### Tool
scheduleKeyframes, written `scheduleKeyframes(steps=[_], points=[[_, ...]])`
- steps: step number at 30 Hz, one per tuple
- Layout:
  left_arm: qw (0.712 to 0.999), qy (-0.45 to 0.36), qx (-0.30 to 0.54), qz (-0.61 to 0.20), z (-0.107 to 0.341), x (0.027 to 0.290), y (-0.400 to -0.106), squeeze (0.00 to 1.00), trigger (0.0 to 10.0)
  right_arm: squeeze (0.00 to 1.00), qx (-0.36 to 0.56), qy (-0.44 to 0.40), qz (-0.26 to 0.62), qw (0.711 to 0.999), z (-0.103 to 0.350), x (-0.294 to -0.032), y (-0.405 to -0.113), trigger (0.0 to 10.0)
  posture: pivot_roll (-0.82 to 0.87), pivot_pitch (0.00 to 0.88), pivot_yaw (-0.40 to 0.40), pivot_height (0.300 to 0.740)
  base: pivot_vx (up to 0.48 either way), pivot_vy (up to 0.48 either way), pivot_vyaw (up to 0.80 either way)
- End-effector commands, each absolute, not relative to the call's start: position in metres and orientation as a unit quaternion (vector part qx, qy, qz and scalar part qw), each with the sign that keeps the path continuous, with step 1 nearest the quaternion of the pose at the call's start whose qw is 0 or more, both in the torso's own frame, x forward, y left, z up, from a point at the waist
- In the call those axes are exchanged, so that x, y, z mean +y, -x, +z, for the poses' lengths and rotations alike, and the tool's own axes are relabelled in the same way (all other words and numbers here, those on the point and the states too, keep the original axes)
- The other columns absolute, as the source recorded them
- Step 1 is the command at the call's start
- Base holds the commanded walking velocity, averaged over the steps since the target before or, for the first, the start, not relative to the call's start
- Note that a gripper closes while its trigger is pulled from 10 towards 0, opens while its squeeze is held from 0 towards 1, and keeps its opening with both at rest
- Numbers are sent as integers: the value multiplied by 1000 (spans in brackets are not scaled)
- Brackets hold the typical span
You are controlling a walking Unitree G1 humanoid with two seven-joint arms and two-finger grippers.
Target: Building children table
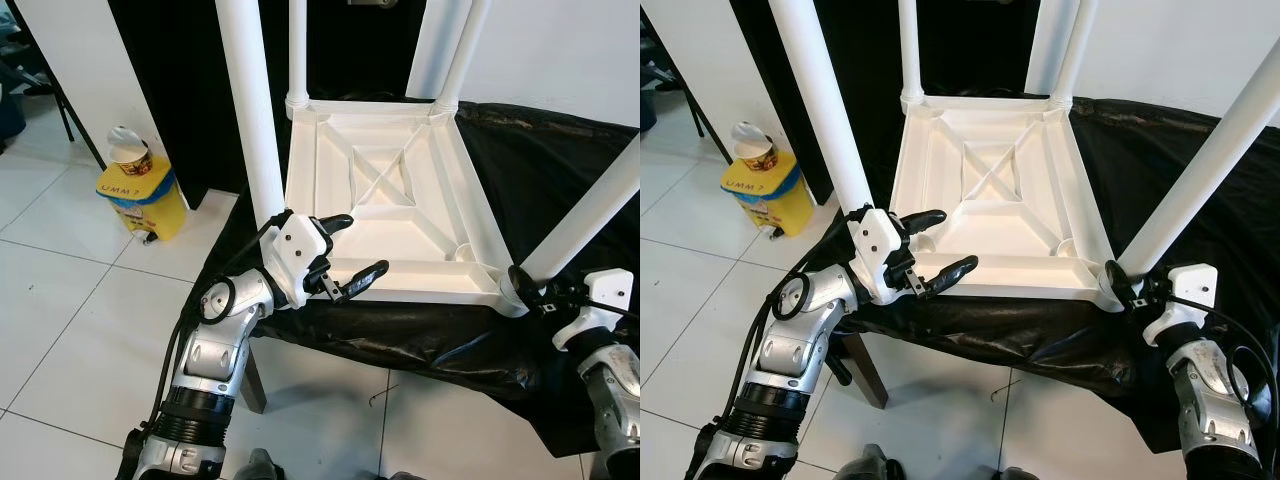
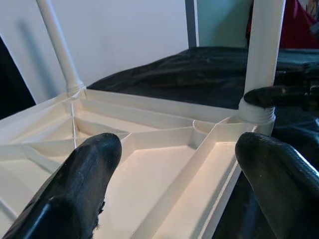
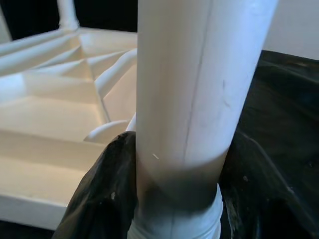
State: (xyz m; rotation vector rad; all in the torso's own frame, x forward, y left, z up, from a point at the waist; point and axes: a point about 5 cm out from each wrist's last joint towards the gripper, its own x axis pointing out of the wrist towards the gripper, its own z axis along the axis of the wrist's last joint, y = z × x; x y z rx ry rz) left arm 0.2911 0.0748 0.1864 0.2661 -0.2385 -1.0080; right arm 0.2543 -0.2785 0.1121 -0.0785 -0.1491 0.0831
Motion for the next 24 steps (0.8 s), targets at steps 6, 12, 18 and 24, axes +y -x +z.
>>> scheduleKeyframes(steps=[6,12,18,24], points=[[894,-117,-111,-417,186,76,-295,0,10000,0,-86,39,-30,995,111,-270,-242,0,-23,41,-27,740,0,0,0],[890,-110,-110,-429,188,68,-294,0,10000,0,-109,30,-129,985,115,-245,-240,0,-40,47,-15,740,0,0,0],[887,-108,-110,-435,189,62,-294,0,10000,0,-99,15,-186,977,110,-229,-238,78,-42,51,-10,740,0,0,0],[885,-104,-113,-439,190,58,-294,0,10000,0,-109,10,-170,979,112,-219,-237,10000,-47,51,-6,740,0,0,0]])
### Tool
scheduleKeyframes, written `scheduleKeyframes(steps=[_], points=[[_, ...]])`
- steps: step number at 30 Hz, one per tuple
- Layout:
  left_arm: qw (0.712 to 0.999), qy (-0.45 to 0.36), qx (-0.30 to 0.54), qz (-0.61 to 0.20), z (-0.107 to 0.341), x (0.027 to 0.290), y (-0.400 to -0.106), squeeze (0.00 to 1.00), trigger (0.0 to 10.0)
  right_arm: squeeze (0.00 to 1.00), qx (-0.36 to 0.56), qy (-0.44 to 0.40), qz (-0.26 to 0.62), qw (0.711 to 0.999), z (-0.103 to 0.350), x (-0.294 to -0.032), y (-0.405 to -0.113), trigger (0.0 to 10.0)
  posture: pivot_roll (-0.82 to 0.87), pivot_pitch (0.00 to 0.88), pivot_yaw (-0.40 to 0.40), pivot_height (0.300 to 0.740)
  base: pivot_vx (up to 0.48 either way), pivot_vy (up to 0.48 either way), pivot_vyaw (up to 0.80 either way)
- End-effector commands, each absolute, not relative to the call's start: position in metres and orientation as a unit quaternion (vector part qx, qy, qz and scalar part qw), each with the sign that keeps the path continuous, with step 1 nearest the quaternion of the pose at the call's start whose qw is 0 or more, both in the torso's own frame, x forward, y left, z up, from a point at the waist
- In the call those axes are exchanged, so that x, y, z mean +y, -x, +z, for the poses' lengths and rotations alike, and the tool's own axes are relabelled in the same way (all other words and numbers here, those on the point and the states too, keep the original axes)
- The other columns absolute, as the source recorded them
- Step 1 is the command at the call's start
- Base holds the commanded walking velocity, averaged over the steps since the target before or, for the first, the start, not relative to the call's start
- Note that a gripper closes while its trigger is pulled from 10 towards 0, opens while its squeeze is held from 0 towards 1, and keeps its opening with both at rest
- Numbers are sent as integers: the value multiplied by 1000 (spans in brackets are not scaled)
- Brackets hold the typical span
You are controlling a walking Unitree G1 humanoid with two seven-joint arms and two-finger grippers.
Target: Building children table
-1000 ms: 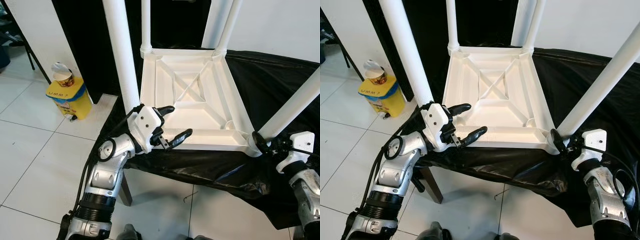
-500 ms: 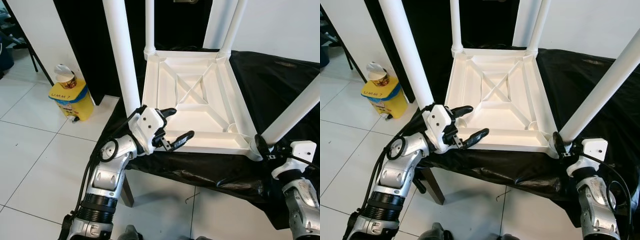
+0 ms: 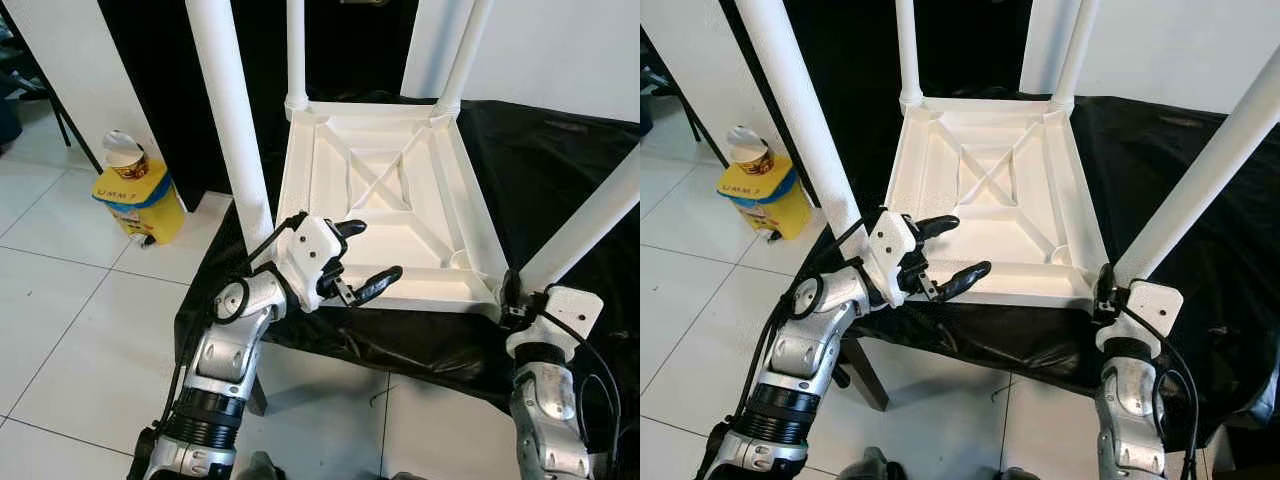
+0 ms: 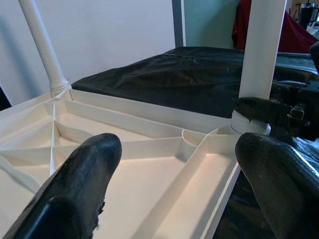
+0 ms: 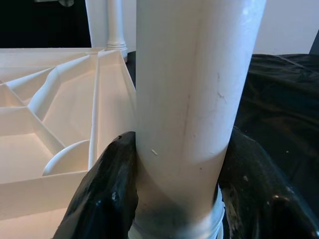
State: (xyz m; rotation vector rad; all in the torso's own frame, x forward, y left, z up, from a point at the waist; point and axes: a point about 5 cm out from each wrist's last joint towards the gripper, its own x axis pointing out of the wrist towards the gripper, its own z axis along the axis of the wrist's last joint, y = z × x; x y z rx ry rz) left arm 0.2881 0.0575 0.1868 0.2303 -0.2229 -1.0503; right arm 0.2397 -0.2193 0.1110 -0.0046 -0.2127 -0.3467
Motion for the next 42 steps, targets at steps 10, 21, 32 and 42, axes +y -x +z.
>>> scheduleKeyframes(steps=[10,21,32,42], points=[[881,-100,-112,-449,190,51,-290,0,10000,1000,-150,-12,-92,984,131,-221,-233,10000,-59,57,-1,740,0,0,0],[879,-100,-114,-452,190,47,-290,0,10000,0,-95,39,87,991,137,-247,-247,10000,-58,44,-14,740,0,0,0],[879,-98,-117,-453,191,44,-289,0,10000,0,-20,73,248,966,131,-241,-256,10000,-53,47,-15,740,0,0,0],[880,-94,-119,-451,192,44,-288,0,10000,0,-1,87,245,966,123,-248,-263,4706,-58,51,-12,740,0,0,0]])
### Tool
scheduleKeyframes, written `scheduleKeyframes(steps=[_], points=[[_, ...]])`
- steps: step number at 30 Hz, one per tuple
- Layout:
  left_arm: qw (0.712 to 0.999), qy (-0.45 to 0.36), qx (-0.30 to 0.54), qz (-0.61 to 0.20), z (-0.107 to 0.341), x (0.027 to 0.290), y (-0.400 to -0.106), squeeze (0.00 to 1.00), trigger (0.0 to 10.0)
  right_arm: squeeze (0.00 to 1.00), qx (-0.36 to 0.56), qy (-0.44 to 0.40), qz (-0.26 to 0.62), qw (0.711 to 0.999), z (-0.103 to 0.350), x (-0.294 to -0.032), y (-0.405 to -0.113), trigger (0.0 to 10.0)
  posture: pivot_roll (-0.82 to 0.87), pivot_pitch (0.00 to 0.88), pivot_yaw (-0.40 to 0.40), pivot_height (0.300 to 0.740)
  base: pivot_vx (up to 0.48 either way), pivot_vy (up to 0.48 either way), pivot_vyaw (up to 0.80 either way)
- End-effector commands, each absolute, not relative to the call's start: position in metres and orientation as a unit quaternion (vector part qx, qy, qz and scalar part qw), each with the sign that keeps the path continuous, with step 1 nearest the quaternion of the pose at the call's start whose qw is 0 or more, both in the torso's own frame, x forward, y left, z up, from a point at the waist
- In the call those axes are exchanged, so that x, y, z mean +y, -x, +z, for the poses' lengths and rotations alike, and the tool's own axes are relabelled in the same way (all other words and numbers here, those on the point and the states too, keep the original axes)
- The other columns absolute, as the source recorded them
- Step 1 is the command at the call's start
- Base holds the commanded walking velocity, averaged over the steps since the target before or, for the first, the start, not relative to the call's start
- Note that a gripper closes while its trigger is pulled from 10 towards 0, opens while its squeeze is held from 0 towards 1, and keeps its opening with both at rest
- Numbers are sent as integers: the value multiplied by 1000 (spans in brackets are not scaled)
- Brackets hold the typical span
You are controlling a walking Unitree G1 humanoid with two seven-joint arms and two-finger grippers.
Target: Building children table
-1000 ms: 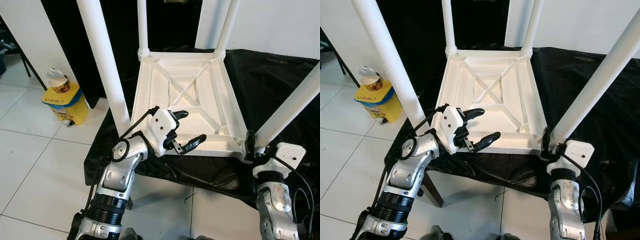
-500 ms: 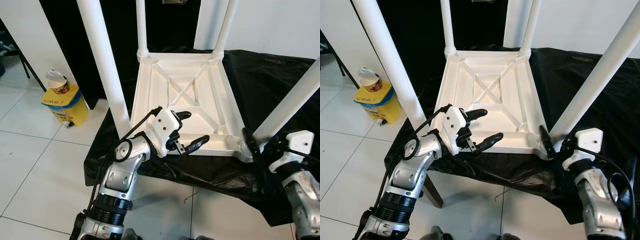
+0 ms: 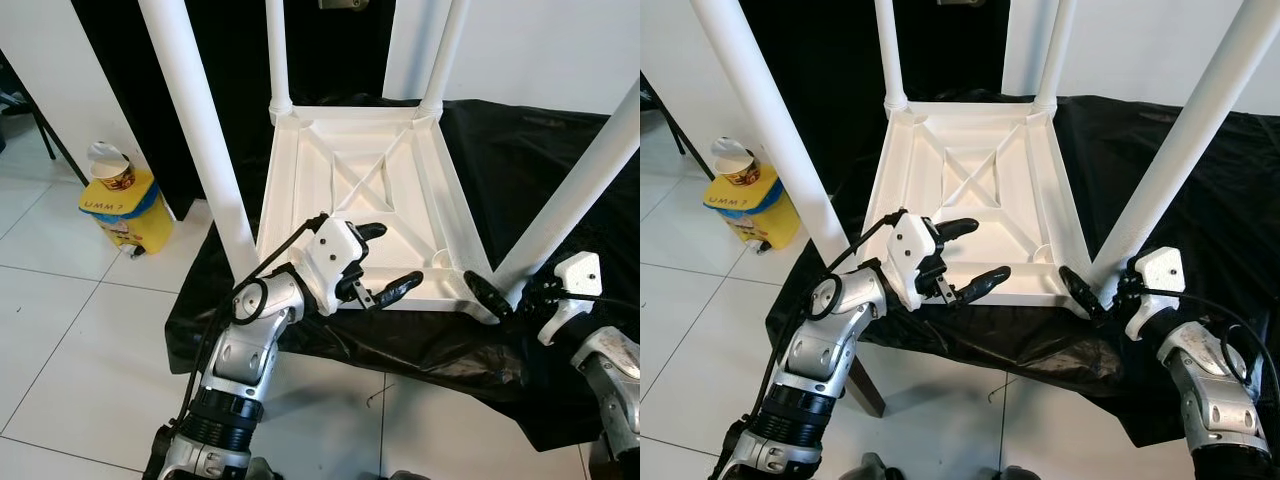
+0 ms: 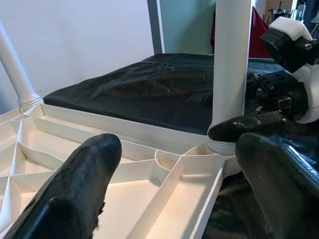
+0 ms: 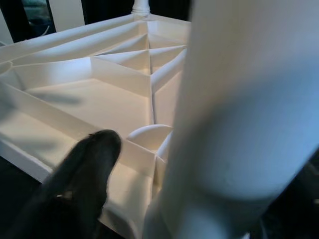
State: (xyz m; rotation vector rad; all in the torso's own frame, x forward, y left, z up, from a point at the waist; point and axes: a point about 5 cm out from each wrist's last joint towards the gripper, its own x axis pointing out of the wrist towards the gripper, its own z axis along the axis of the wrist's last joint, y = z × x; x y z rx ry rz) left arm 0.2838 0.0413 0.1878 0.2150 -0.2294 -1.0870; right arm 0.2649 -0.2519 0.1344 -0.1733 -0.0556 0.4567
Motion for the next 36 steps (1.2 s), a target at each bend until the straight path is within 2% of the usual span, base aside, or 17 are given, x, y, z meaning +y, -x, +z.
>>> scheduleKeyframes(steps=[1,2,3,10,11,13,14,29,31,36], points=[[880,-94,-119,-451,192,44,-288,0,10000,0,-1,87,245,966,123,-248,-263,4706,-58,51,-12,740,0,0,0],[880,-94,-119,-451,192,44,-288,0,10000,0,-1,87,245,966,123,-248,-263,4706,-58,51,-12,740,0,0,0],[878,-93,-117,-454,191,43,-288,0,10000,0,5,91,241,966,119,-248,-264,0,-63,53,-15,740,0,0,0],[873,-93,-108,-467,185,38,-284,0,10000,0,7,92,228,969,115,-248,-264,0,-59,54,-24,740,0,0,0],[870,-94,-100,-474,179,35,-280,0,10000,0,7,86,214,973,114,-247,-265,3569,-50,53,-33,740,0,0,0],[870,-94,-100,-474,179,35,-280,0,10000,0,7,86,214,973,114,-247,-265,3569,-50,53,-33,740,0,0,0],[868,-92,-91,-479,172,32,-275,0,10000,0,4,71,196,978,113,-244,-265,10000,-46,48,-42,740,0,0,0],[863,-89,-44,-495,146,27,-260,0,10000,0,-6,39,66,997,97,-214,-253,10000,-56,47,-29,740,0,0,0],[863,-92,-35,-496,144,27,-259,0,10000,0,-9,20,10,1000,91,-203,-248,10000,-56,50,-25,740,0,0,0],[866,-93,-32,-490,144,26,-259,0,10000,0,0,10,-52,999,85,-192,-243,10000,-41,52,-28,740,0,0,0]])
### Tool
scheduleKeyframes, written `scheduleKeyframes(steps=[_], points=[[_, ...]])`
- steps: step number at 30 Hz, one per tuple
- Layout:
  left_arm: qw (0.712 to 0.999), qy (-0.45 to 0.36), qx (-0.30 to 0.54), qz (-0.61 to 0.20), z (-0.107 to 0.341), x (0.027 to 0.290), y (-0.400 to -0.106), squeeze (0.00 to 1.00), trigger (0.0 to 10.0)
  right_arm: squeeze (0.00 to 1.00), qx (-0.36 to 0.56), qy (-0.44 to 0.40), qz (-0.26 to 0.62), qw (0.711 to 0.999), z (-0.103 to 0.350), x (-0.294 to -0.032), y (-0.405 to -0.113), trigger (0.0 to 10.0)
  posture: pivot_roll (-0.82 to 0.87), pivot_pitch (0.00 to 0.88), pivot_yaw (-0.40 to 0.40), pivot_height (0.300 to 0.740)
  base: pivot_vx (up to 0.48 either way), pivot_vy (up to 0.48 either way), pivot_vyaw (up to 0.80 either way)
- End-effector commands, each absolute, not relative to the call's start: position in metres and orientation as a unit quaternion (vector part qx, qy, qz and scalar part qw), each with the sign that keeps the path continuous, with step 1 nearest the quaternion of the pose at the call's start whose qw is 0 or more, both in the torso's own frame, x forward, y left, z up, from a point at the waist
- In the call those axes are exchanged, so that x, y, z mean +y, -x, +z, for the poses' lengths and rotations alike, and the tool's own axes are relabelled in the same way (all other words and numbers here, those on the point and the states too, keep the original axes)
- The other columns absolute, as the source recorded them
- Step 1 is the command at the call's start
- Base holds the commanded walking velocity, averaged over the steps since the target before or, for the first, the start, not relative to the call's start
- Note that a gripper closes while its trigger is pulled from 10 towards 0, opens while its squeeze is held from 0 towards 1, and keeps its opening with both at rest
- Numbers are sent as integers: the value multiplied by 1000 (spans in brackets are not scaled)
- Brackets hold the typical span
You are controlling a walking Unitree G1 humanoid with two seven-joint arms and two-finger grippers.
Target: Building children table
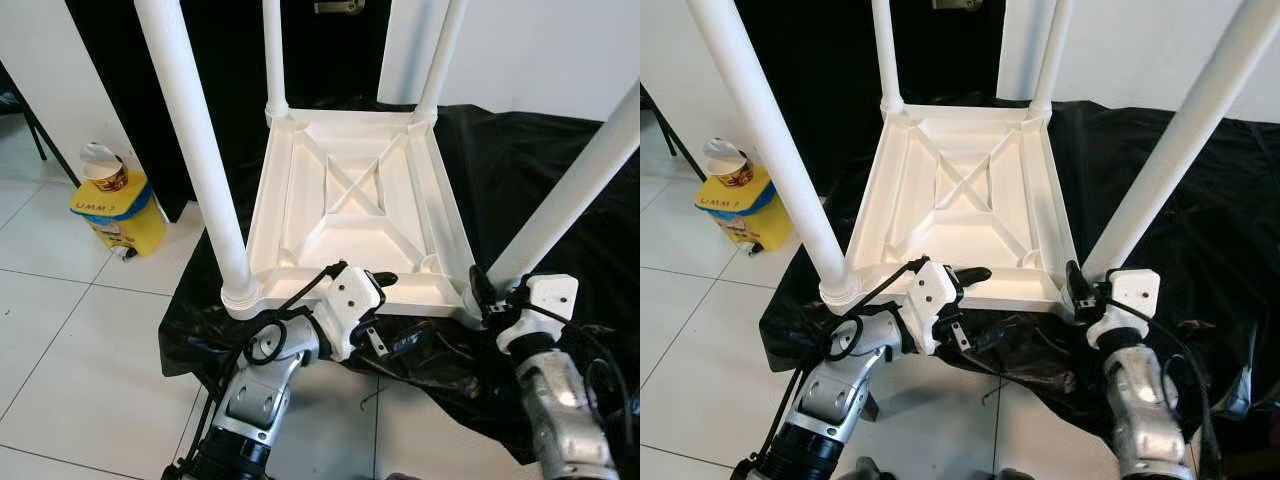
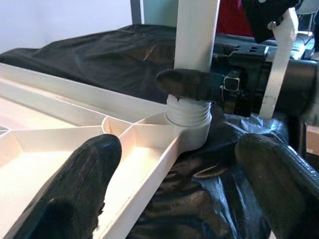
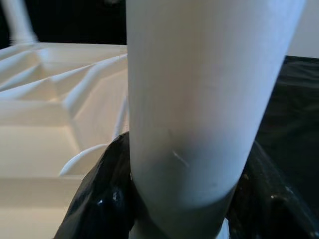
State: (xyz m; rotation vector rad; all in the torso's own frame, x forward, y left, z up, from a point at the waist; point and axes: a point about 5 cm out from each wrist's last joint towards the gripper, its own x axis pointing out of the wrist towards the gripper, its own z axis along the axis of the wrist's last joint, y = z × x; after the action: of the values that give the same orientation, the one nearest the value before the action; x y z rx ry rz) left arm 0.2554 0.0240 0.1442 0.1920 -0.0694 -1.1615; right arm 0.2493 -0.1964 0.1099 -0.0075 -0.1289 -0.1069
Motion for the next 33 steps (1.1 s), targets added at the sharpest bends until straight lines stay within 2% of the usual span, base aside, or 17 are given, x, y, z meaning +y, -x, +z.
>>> scheduleKeyframes(steps=[1,8,15,16,17,18,19,23,26,31,33], points=[[867,-93,-32,-488,144,26,-259,0,10000,0,2,10,-62,998,85,-189,-242,10000,-41,52,-28,740,0,0,0],[881,-99,-30,-461,144,31,-260,0,10000,0,3,-2,-83,997,82,-169,-241,10000,-9,56,-31,740,0,0,0],[893,-111,-11,-436,140,36,-265,0,10000,0,-7,-9,-81,997,84,-167,-245,10000,-2,42,-37,740,0,0,0],[894,-115,-6,-432,139,37,-266,0,10000,192,-13,-8,-82,997,86,-169,-246,10000,-6,36,-38,740,0,0,0],[894,-115,-6,-432,139,37,-266,0,10000,192,-13,-8,-82,997,86,-169,-246,10000,-6,36,-38,740,0,0,0],[895,-117,-6,-430,139,36,-266,0,10000,973,-18,-9,-82,996,88,-171,-248,10000,-12,33,-38,740,0,0,0],[896,-116,-6,-429,138,36,-267,0,10000,1000,-23,-11,-78,997,90,-173,-249,10000,-13,32,-38,740,0,0,0],[896,-114,-5,-428,138,36,-267,0,10000,1000,-33,-11,-74,997,94,-176,-250,10000,-17,31,-38,740,0,0,0],[898,-103,-12,-427,141,33,-268,0,10000,1000,-68,-5,-44,997,108,-191,-249,10000,-39,33,-41,740,0,0,0],[898,-104,-17,-428,141,31,-269,0,10000,1000,-77,-2,-8,997,113,-201,-249,10000,-45,27,-41,740,0,0,0],[898,-108,-19,-425,140,29,-270,0,10000,0,-75,4,34,997,115,-210,-251,10000,-45,26,-44,740,0,0,0]])
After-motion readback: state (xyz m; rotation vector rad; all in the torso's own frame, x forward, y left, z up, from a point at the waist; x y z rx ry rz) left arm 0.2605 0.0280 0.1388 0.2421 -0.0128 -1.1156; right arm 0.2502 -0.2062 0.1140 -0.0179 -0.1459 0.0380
